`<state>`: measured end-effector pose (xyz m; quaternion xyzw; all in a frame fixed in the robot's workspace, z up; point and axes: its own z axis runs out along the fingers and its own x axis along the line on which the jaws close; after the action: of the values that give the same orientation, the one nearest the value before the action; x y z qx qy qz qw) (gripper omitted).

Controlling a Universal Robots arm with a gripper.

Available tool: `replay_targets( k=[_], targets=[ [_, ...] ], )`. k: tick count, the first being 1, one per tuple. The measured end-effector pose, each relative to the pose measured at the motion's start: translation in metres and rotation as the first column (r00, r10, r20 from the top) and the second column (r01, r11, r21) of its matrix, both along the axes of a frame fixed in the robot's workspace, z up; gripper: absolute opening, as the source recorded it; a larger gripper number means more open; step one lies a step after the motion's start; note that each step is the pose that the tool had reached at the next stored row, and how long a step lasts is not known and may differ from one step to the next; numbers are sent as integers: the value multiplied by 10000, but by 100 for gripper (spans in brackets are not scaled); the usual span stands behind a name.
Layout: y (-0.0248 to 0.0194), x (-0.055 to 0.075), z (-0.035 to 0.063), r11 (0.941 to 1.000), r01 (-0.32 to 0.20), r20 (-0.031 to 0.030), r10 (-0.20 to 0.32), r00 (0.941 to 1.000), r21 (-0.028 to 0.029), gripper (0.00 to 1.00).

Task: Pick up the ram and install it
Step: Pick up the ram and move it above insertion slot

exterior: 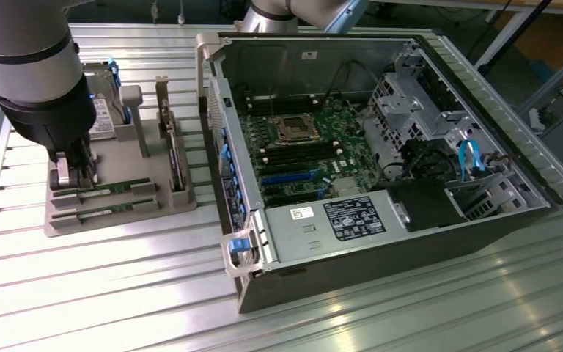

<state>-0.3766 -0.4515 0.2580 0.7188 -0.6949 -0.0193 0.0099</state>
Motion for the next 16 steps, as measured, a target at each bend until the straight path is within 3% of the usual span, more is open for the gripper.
replay_targets(
  k=[5,16],
  targets=[
    [-109,0,0,10000,0,0,0,10000,18,30],
    [-114,0,-58,10000,0,-1,0,10000,18,30]
  ],
)
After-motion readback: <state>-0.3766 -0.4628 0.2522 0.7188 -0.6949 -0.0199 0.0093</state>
